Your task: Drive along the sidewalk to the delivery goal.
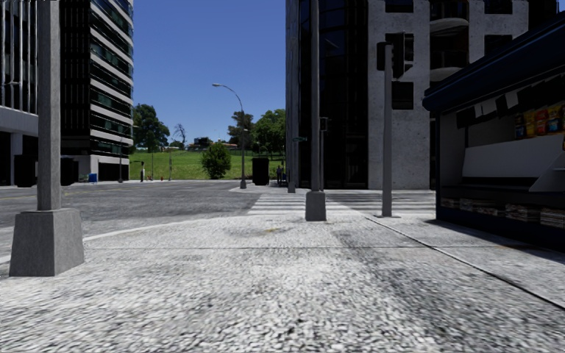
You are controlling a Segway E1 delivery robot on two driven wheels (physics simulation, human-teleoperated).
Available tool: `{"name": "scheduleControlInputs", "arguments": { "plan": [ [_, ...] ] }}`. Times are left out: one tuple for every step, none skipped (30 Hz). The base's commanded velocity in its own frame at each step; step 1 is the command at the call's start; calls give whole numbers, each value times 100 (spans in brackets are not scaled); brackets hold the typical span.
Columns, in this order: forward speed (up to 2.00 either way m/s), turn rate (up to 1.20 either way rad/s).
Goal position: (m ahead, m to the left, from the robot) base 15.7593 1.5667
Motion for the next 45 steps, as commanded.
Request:
{"name": "scheduleControlInputs", "arguments": {
  "plan": [
    [200,0],
    [200,1],
    [200,13],
    [200,18],
    [200,18],
    [200,20],
    [200,18],
    [200,6],
    [200,6],
    [200,0],
    [200,0],
    [200,0],
    [200,0],
    [200,0],
    [200,0],
    [200,0],
    [200,0],
    [200,0],
    [200,0],
    [200,0],
    [200,0],
    [200,7],
    [200,7],
    [200,15],
    [200,22],
    [200,24],
    [200,24],
    [200,24],
    [200,15],
    [200,2],
    [200,0],
    [200,0],
    [200,0],
    [200,0],
    [200,0],
    [200,0],
    [200,0],
    [200,0],
    [200,0],
    [200,0],
    [200,0],
    [200,0],
    [200,0],
    [200,0],
    [200,0]
  ]
}}
